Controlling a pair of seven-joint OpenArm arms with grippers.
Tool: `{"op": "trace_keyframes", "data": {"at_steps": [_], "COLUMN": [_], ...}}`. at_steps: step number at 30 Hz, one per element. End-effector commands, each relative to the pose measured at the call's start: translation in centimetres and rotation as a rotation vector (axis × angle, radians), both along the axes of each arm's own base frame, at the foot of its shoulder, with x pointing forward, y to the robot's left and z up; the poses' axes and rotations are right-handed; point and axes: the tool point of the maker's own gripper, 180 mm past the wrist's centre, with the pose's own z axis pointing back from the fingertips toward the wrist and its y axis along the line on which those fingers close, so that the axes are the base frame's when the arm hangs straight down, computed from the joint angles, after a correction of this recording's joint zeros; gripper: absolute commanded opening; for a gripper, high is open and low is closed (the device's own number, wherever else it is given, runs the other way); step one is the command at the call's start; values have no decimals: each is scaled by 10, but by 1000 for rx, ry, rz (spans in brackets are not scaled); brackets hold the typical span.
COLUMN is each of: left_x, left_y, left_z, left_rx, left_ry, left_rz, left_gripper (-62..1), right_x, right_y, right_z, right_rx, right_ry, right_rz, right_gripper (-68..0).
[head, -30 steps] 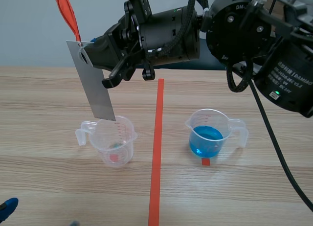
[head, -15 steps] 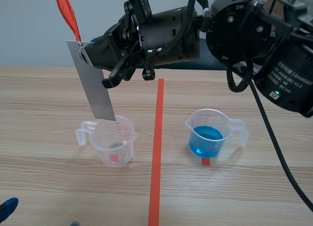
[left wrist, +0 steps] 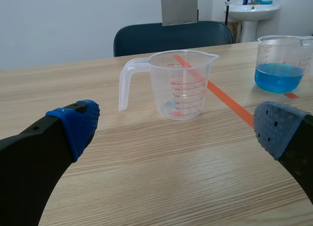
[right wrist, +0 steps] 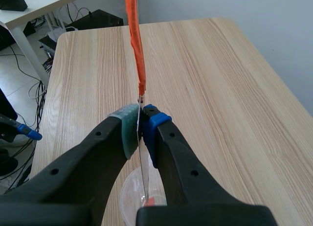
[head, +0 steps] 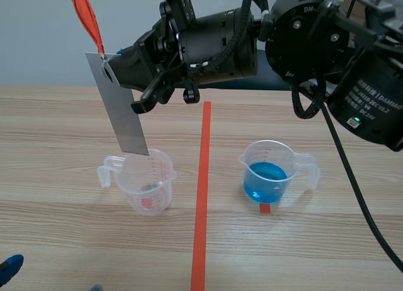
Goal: Do the redox reaction experiment. move the plate over the left beaker
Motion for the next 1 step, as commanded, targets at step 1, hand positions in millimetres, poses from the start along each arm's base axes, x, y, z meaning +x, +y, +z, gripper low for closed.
{"op": "trace_keyframes", "data": {"at_steps": [1], "left_x": [3], "left_y": [1], "left_z": [8], "left_rx": [-8], "left_ry": [-33], "left_rz": [-2], "left_gripper": [14], "right_x": [5], "right_y": [0], "right_z": [18], "right_rx": [38], "right_ry": [-31], "right_rz": [-1], "right_gripper": [-669]}}
